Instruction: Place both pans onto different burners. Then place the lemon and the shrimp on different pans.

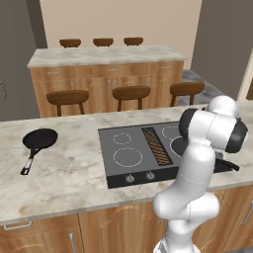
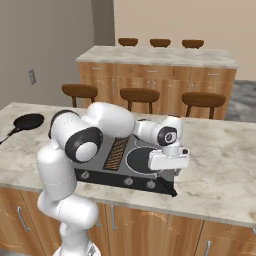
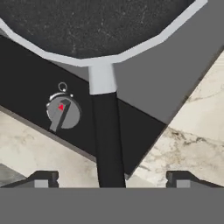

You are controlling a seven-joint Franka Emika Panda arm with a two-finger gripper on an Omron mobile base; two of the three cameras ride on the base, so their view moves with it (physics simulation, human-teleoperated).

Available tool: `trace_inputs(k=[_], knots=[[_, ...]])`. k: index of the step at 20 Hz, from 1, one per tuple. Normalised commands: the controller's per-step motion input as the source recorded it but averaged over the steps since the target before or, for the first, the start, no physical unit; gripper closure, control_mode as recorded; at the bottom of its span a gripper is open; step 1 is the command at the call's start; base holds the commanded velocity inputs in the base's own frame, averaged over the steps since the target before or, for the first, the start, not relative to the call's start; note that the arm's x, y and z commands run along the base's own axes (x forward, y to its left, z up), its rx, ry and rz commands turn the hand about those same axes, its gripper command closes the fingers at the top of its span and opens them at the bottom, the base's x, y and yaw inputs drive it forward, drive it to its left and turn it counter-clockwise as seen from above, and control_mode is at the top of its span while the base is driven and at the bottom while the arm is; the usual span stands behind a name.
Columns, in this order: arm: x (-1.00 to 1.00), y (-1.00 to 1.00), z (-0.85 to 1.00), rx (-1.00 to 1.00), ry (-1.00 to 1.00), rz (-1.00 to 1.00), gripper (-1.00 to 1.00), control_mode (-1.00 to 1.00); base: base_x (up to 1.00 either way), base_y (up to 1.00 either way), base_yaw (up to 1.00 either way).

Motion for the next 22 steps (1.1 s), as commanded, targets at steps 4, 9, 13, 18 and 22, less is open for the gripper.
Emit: trace_inputs(k=[4, 9, 13, 18, 22], knots=[[0.00, 0.43, 0.47, 0.00, -0.12, -0.18, -1.00, -1.00, 0.00, 0.00, 0.00], [0.00, 0.62, 0.34, -0.02, -0.05, -0.19, -1.00, -1.00, 0.00, 0.00, 0.00], [0.00, 0.63, 0.24, -0.08, 0.00, -0.13, -1.00, -1.00, 0.00, 0.00, 0.00], [0.00, 0.60, 0.28, -0.07, 0.00, -0.12, -1.00, -1.00, 0.00, 0.00, 0.00], [0.00, 0.49, 0.10, 0.00, 0.00, -0.14, -1.00, -1.00, 0.00, 0.00, 0.00]])
